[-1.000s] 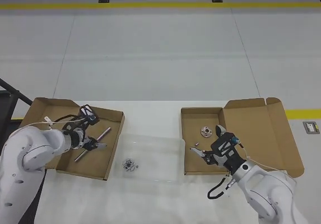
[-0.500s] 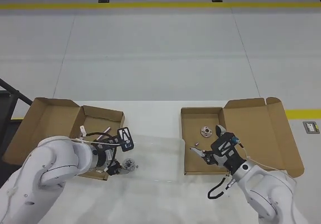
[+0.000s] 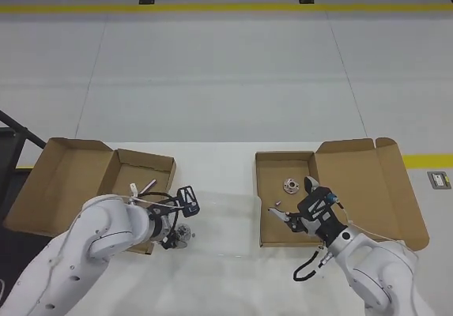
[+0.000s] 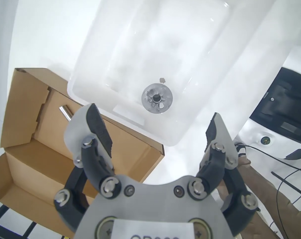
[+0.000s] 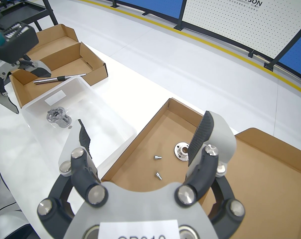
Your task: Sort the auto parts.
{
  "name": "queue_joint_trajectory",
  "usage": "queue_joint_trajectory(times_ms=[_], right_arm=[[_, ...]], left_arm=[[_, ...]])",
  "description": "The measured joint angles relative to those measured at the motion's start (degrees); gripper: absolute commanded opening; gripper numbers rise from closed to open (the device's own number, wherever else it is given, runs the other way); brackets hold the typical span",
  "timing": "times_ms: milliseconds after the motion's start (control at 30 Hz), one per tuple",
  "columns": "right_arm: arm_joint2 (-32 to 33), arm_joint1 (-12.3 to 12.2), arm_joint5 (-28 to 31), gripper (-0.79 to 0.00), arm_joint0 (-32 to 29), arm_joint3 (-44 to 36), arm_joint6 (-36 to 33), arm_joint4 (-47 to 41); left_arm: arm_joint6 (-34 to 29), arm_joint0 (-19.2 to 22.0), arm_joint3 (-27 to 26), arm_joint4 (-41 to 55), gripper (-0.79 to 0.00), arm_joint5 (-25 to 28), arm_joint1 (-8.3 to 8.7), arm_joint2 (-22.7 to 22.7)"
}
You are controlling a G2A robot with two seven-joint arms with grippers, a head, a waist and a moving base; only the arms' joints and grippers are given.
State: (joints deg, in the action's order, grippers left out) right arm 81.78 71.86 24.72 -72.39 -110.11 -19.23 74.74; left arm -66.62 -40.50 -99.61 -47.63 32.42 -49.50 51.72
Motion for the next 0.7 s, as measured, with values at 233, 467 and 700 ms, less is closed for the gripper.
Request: queue_joint_trajectory(times_ms=[233,467,700], right_arm=[[0.0,0.0,0.0,0.000,0.0,0.0,0.0,0.0],[0.0,0.0,0.0,0.000,0.0,0.0,0.0,0.0],[0.0,0.0,0.0,0.000,0.0,0.0,0.0,0.0]], left_arm=[[-1.5,6.1,7.5,0.4,0.000,-1.1,-3.12,-7.8],[-3.0,10.7,14.9,-0.6,0.000,-2.3,-6.73,-14.9],[-4.1,12.8,19.3,-1.1,0.000,-3.1,-9.08,-17.8]])
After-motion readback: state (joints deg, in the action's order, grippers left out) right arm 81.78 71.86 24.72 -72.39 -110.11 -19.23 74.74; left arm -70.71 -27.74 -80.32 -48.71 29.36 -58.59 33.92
